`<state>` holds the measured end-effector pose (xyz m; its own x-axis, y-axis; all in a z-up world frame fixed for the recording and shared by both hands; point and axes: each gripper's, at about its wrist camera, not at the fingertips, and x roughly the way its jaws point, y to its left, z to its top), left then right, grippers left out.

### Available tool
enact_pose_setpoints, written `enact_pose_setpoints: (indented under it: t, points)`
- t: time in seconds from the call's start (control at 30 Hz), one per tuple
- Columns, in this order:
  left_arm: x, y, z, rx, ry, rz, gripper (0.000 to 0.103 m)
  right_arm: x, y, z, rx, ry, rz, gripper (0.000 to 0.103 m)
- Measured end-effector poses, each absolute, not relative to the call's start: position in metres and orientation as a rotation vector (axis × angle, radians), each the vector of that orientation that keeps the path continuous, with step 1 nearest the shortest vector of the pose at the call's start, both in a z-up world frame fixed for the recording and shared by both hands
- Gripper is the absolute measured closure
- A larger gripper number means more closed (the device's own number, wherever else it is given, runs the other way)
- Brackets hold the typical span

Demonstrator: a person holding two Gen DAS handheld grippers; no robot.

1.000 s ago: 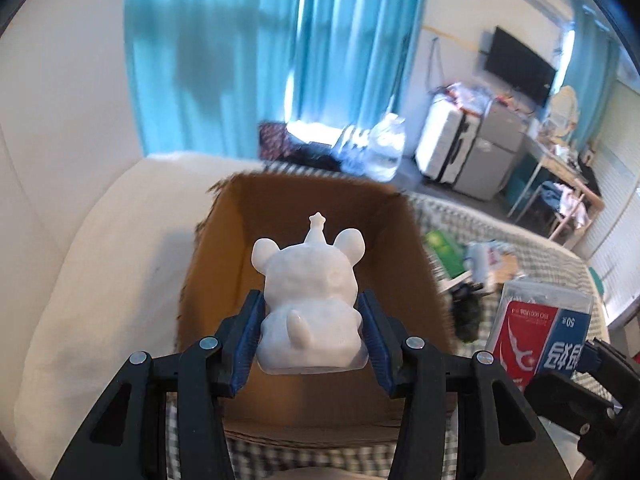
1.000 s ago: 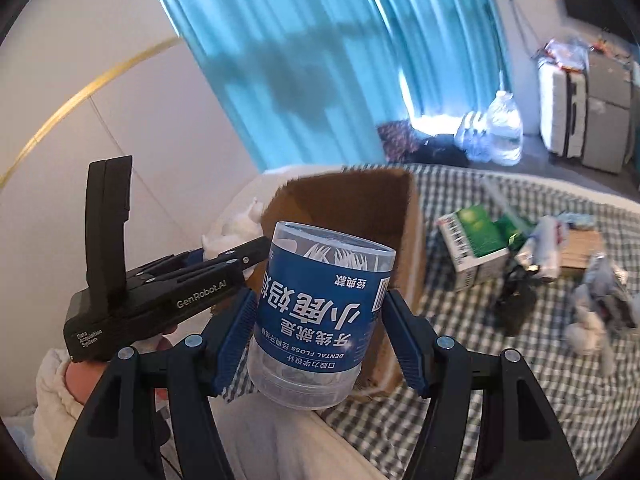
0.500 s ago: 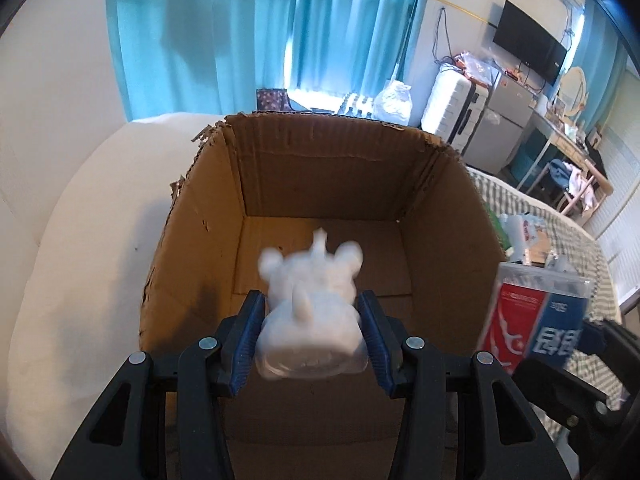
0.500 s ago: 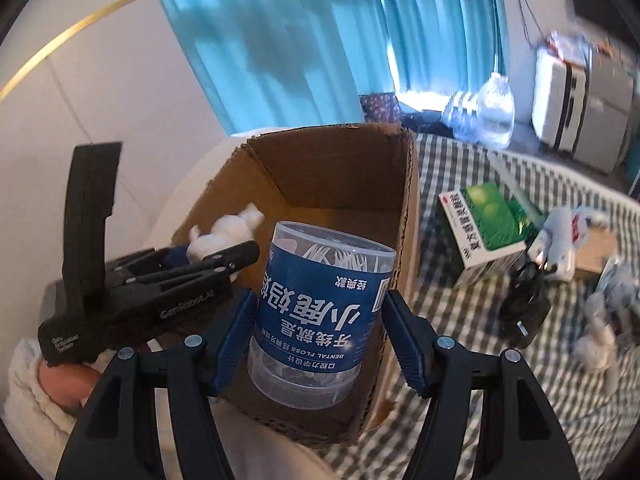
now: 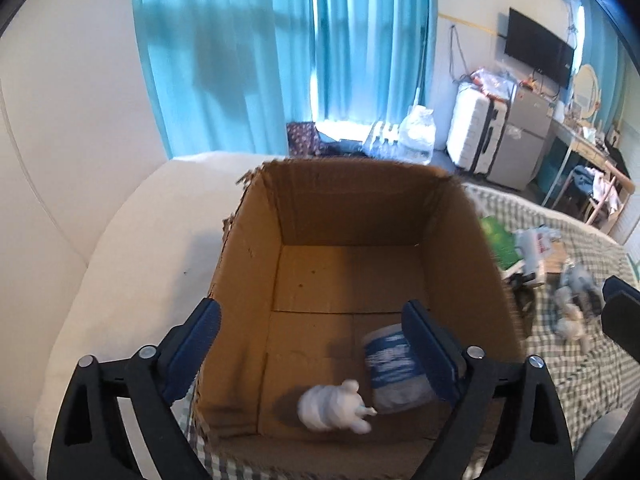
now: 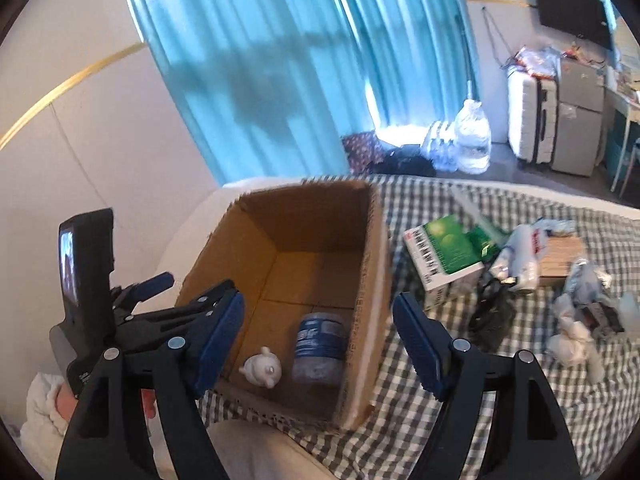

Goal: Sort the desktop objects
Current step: 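Drop the figurine and floss bottle into the cardboard box with both tools, then grasp the black object with the left tool while the right tool grasps the white cloth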

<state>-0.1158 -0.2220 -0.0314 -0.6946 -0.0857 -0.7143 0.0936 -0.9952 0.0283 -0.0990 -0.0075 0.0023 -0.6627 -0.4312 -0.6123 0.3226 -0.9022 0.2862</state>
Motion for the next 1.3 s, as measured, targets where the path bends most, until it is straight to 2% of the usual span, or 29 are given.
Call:
enact_pose_setpoints:
  t: [0.23,0.4,0.53,0.73,0.9,1.0,1.3]
  points:
    - [-0.084,-0.175,0.016,1.057,0.008,-2.910,0.001,-0.052,0.039,0.045,0.850,-0.231,-2.649,0.026]
    - [-0.062,-0.130,0.036,0.978,0.011,-2.979,0.000,-0.016,0.088,0.064,0.772,-0.273,-2.743,0.018]
    - [-0.050,-0.094,0.038,0.973,0.026,-3.035,0.000,0.005,0.136,0.067,0.765,-0.334,-2.828,0.016]
    - [-0.049,-0.040,0.011,1.087,0.010,-3.083,0.000,0.017,0.202,0.049,0.825,-0.428,-2.933,0.015]
    - [-0.063,-0.003,-0.020,1.208,-0.079,-3.093,0.000,0.008,0.239,0.019,0.900,-0.530,-2.957,0.015]
    - [-0.076,0.013,-0.041,1.242,-0.140,-3.081,0.000,-0.002,0.247,-0.004,0.964,-0.495,-2.965,0.015]
    - [-0.125,0.032,-0.116,1.387,-0.168,-2.989,0.000,-0.047,0.258,-0.071,1.143,-0.445,-2.900,0.015]
